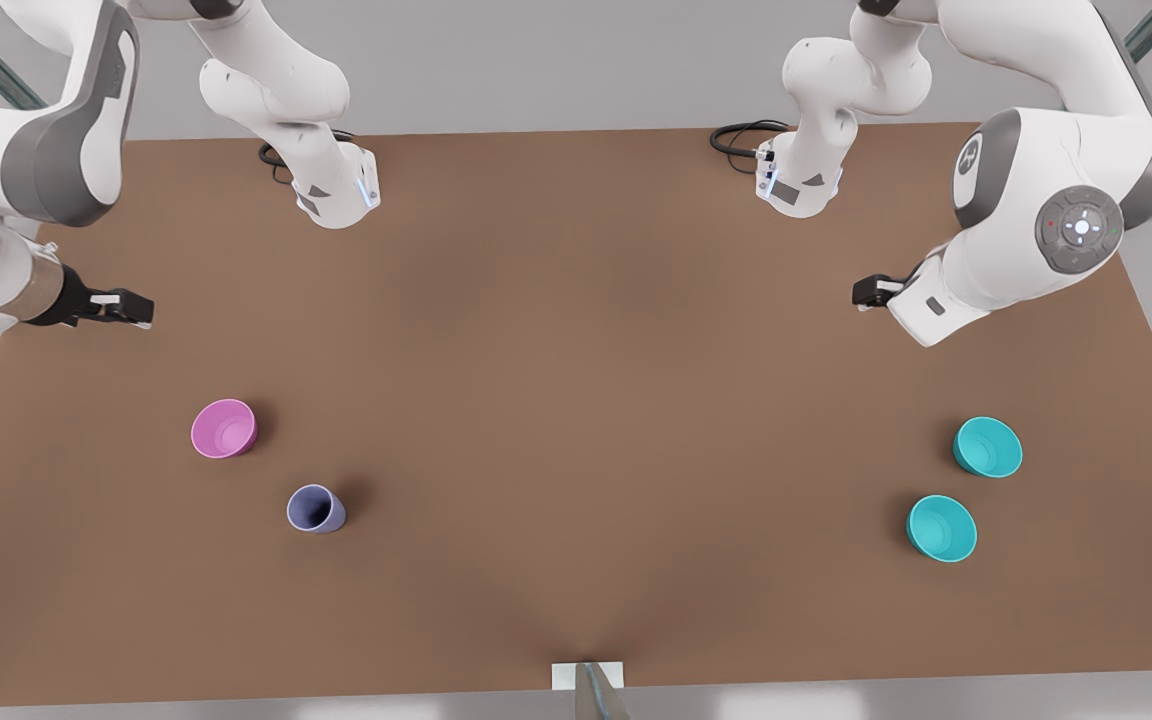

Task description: Stack the blue bowl on the pink bowl

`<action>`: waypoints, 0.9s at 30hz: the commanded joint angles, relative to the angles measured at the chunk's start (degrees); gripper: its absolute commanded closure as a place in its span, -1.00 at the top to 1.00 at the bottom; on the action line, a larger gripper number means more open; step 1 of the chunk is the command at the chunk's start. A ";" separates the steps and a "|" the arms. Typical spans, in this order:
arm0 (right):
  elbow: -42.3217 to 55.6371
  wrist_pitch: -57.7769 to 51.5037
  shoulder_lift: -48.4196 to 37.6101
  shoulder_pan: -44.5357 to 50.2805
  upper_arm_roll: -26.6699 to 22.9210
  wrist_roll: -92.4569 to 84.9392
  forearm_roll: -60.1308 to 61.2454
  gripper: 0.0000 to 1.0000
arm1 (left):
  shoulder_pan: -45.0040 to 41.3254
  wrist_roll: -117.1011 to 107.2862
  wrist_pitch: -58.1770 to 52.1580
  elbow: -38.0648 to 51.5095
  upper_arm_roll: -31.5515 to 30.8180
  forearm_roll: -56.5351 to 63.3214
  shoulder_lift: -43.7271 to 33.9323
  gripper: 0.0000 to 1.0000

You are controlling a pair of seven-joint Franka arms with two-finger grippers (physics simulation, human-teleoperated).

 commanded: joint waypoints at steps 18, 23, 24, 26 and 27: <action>-27.75 59.55 20.59 -17.69 0.44 -7.46 4.77 1.00 | 0.00 -0.39 -1.12 -0.15 0.03 0.03 0.69 1.00; -27.58 55.18 21.73 -17.25 0.44 -4.48 8.54 1.00 | 0.00 -0.47 -1.20 -0.24 -0.05 0.03 0.86 1.00; -27.75 54.46 22.44 -16.90 0.44 -3.50 9.25 1.00 | 0.00 -0.47 -1.20 -0.24 -0.05 0.03 0.95 1.00; -28.02 53.93 23.93 -16.72 0.53 -2.89 11.45 1.00 | 0.00 -0.47 -1.20 -0.33 0.03 0.03 0.95 1.00; -28.02 53.93 24.54 -16.63 0.62 -2.89 11.71 1.00 | 0.00 -0.47 -1.20 -0.33 -0.05 0.03 0.95 1.00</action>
